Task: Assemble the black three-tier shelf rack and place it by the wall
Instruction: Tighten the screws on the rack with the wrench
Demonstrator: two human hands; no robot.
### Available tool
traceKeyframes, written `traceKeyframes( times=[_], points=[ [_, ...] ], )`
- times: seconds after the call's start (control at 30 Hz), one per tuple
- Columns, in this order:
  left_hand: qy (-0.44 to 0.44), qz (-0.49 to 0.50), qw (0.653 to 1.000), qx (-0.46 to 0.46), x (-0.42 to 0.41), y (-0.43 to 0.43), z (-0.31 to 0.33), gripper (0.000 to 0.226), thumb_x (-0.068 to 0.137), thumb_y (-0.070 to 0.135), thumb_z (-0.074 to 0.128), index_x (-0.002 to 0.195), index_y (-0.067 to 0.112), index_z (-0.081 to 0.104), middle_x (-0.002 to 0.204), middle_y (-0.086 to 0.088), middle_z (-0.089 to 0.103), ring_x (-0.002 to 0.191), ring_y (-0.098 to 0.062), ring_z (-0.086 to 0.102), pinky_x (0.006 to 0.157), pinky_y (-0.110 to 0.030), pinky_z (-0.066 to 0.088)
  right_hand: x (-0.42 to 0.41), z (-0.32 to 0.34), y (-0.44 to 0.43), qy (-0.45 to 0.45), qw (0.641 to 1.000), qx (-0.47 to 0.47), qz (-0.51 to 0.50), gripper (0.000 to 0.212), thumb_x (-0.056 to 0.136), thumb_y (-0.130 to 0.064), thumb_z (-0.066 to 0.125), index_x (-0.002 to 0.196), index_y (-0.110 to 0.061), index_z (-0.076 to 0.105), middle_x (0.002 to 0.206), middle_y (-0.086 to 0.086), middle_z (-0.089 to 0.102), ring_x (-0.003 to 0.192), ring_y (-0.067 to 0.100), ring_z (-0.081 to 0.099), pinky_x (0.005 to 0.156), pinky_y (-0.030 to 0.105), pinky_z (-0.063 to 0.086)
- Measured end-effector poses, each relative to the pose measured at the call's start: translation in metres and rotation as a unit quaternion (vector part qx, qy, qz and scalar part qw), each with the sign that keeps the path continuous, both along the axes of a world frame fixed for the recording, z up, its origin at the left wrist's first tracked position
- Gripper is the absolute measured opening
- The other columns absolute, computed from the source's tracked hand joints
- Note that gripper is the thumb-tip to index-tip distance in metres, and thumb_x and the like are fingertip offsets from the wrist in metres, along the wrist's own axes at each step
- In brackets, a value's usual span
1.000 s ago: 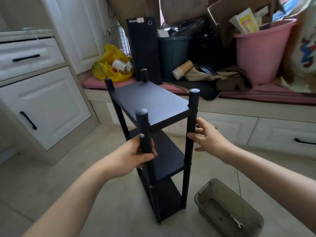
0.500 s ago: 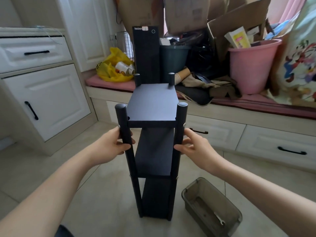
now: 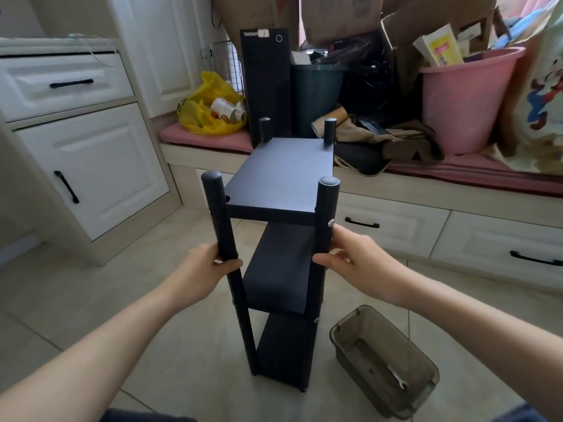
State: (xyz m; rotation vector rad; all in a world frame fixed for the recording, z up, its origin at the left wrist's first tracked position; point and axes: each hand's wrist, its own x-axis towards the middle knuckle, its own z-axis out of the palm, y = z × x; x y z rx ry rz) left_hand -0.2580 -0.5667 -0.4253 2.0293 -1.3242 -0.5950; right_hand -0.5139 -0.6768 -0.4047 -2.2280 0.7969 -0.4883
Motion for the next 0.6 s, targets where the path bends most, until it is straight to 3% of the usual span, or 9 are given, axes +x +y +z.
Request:
traceKeyframes(
  times=[0.1,0.2,0.33,0.43,0.53,0.6],
  points=[
    [-0.007,-0.014,1.0,-0.015,0.004,-0.001,0.007,0.007,0.098,0.02,0.065,0.098,0.012,0.065,0.099,0.0,0.069,0.097,-0.015,0.065,0.084,-0.031,0.052,0.0,0.001,0.001,-0.046,0.999,0.011,-0.011,0.024,0.099,-0.029,0.056,0.121,-0.023,0.054,0.112,-0.006,0.067,0.094,0.013,0.067,0.089,0.043,0.055],
    [-0.01,0.004,0.997,-0.07,0.006,-0.001,0.015,0.005,0.095,0.02,0.07,0.094,0.02,0.064,0.094,0.004,0.07,0.092,-0.011,0.067,0.078,-0.029,0.053,0.003,0.007,0.0,-0.102,0.994,0.032,-0.029,0.024,0.099,-0.027,0.056,0.123,-0.024,0.055,0.109,-0.006,0.068,0.097,0.012,0.067,0.089,0.042,0.056],
    [-0.067,0.071,0.982,-0.159,0.004,-0.002,0.022,0.019,0.088,0.027,0.078,0.093,0.035,0.062,0.09,0.014,0.07,0.081,-0.006,0.068,0.07,-0.026,0.054,0.013,0.017,-0.002,-0.16,0.984,0.068,-0.037,0.021,0.1,-0.024,0.054,0.121,-0.021,0.055,0.106,-0.004,0.067,0.098,0.011,0.069,0.077,0.039,0.062],
    [-0.112,0.122,0.95,-0.266,-0.001,-0.002,0.027,0.036,0.085,0.023,0.08,0.106,0.029,0.052,0.097,0.01,0.06,0.085,-0.004,0.063,0.067,-0.02,0.048,0.022,0.021,-0.003,-0.172,0.981,0.082,-0.038,0.025,0.1,-0.023,0.054,0.125,-0.019,0.053,0.108,-0.001,0.066,0.096,0.013,0.07,0.074,0.037,0.063],
    [-0.09,0.104,0.926,-0.352,-0.017,-0.003,0.03,0.033,0.087,0.017,0.076,0.105,0.029,0.05,0.096,0.01,0.056,0.087,-0.006,0.06,0.07,-0.02,0.051,0.029,0.027,-0.008,-0.174,0.979,0.094,-0.038,0.024,0.101,-0.021,0.054,0.125,-0.019,0.052,0.109,0.001,0.066,0.093,0.012,0.071,0.074,0.036,0.063],
    [-0.029,0.04,0.952,-0.304,-0.035,-0.007,0.024,0.024,0.089,0.018,0.074,0.099,0.029,0.056,0.095,0.009,0.061,0.087,-0.005,0.062,0.073,-0.013,0.05,0.033,0.031,-0.012,-0.174,0.979,0.098,-0.039,0.021,0.101,-0.02,0.053,0.122,-0.02,0.051,0.111,0.002,0.066,0.096,0.012,0.071,0.077,0.037,0.062]
  ],
)
